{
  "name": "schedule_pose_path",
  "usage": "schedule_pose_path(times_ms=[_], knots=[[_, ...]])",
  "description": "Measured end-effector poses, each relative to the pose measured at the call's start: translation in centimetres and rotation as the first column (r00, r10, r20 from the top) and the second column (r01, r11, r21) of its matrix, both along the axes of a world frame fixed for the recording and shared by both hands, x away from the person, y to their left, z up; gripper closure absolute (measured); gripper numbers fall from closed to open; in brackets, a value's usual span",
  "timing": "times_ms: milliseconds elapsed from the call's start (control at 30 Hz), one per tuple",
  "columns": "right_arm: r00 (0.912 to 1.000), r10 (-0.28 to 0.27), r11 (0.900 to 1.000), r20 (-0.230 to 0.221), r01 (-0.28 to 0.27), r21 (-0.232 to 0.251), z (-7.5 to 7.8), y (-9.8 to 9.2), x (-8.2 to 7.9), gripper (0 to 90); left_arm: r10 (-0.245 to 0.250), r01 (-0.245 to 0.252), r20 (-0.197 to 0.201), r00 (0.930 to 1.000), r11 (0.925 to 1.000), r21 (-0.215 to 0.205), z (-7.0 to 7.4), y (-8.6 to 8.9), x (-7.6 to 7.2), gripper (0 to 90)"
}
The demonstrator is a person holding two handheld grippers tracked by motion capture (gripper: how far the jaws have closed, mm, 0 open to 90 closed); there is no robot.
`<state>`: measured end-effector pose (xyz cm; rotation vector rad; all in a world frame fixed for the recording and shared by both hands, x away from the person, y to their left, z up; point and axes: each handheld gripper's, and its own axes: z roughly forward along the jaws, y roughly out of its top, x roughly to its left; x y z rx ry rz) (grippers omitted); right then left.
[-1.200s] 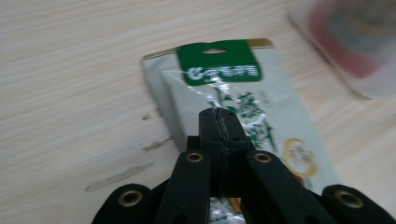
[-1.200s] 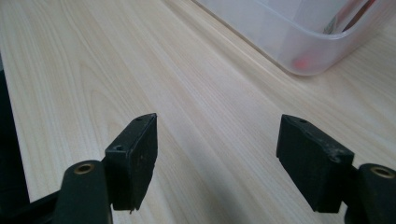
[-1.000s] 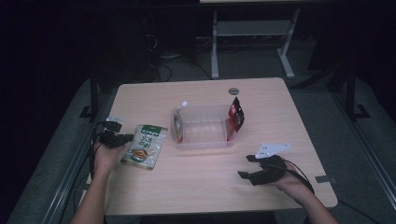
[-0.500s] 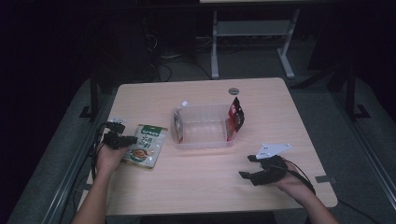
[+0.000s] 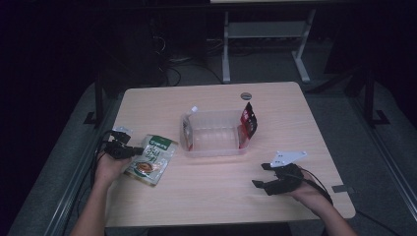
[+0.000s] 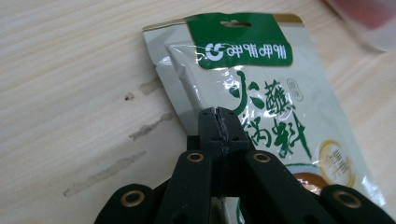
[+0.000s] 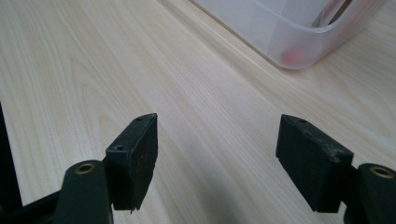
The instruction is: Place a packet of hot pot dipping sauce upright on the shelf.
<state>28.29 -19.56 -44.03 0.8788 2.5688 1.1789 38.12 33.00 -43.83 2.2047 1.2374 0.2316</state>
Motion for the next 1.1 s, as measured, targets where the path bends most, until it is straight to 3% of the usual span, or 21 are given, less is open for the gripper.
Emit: schedule_pose_path(times_ms=[133,167,300,333,367,400,433,467,533,567,767,800,833,867,900,933,967,1000,1033,1100], knots=[[1.0000,-0.002,1.000,-0.002,0.002,0.001,0.0,0.0,-0.1,29.5,-0.045,0.044,-0.017,0.9988,0.9984,-0.035,0.0,0.1,-0.5,90.0],[1.0000,-0.001,1.000,0.000,0.001,0.004,0.0,0.1,0.0,29.4,-0.083,0.082,-0.026,0.9962,0.9959,-0.038,0.0,-0.2,-0.9,90.0],[1.0000,0.002,1.000,0.003,-0.002,0.000,0.0,0.1,0.0,29.4,-0.136,0.134,-0.035,0.9902,0.9898,-0.049,0.0,-0.8,-1.5,90.0],[1.0000,0.002,1.000,0.002,-0.002,0.000,0.0,0.1,0.0,29.4,-0.177,0.174,-0.048,0.9830,0.9826,-0.066,0.0,-1.4,-1.7,90.0],[1.0000,0.002,1.000,0.002,-0.002,0.000,0.0,0.1,0.0,29.4,-0.177,0.174,-0.048,0.9830,0.9826,-0.066,0.0,-1.4,-1.7,90.0],[1.0000,0.002,1.000,0.001,-0.002,0.000,0.0,0.1,0.0,29.4,-0.218,0.213,-0.053,0.9746,0.9740,-0.076,0.0,-2.1,-1.9,90.0],[1.0000,0.002,1.000,0.001,-0.002,0.000,0.0,0.1,0.0,29.4,-0.218,0.213,-0.053,0.9746,0.9740,-0.076,0.0,-2.1,-1.9,90.0],[1.0000,0.003,1.000,0.001,-0.003,0.000,0.0,0.1,0.0,29.4,-0.249,0.245,-0.062,0.9664,0.9667,-0.076,0.0,-2.7,-2.0,90.0],[1.0000,0.001,1.000,0.000,-0.001,-0.004,0.0,0.1,0.0,29.4,-0.273,0.268,-0.068,0.9595,0.9602,-0.080,0.1,-3.2,-2.2,90.0],[1.0000,0.001,1.000,-0.001,-0.001,-0.002,0.0,0.1,0.0,29.4,-0.273,0.268,-0.068,0.9595,0.9602,-0.080,0.1,-3.2,-2.2,90.0],[1.0000,0.003,1.000,-0.004,-0.003,-0.005,0.0,0.2,0.0,29.4,-0.368,0.358,-0.084,0.9261,0.9273,-0.109,0.0,-5.4,-2.7,90.0],[1.0000,0.010,1.000,0.003,-0.010,-0.007,-0.1,0.2,0.1,29.4,-0.378,0.368,-0.084,0.9219,0.9229,-0.112,0.0,-5.8,-2.8,90.0],[1.0000,0.010,1.000,0.003,-0.010,-0.007,-0.1,0.2,0.1,29.4,-0.378,0.368,-0.084,0.9219,0.9229,-0.112,0.0,-5.8,-2.8,90.0],[1.0000,0.008,1.000,0.001,-0.008,-0.007,-0.1,0.2,0.0,29.5,-0.398,0.389,-0.081,0.9138,0.9147,-0.111,0.0,-6.5,-2.9,90.0],[1.0000,0.008,1.000,0.001,-0.008,-0.007,-0.1,0.2,0.0,29.5,-0.398,0.389,-0.081,0.9138,0.9147,-0.111,0.0,-6.5,-2.9,90.0],[1.0000,0.005,1.000,-0.003,-0.005,-0.006,0.0,0.2,0.0,29.4,-0.418,0.407,-0.083,0.9045,0.9051,-0.121,0.0,-7.3,-3.1,90.0],[1.0000,0.005,1.000,-0.003,-0.005,-0.006,0.0,0.2,0.0,29.4,-0.418,0.407,-0.083,0.9045,0.9051,-0.121,0.0,-7.3,-3.1,90.0],[1.0000,0.004,1.000,-0.004,-0.004,-0.007,0.0,0.2,0.0,29.4,-0.439,0.428,-0.079,0.8950,0.8951,-0.125,-0.1,-8.2,-3.2,90.0],[1.0000,0.004,1.000,-0.004,-0.004,-0.007,0.0,0.2,0.0,29.4,-0.439,0.428,-0.079,0.8950,0.8951,-0.125,-0.1,-8.2,-3.2,90.0],[0.9999,0.011,1.000,0.000,-0.011,-0.007,-0.1,0.2,0.1,29.5,-0.460,0.449,-0.071,0.8851,0.8841,-0.130,-0.2,-9.6,-3.3,90.0]])
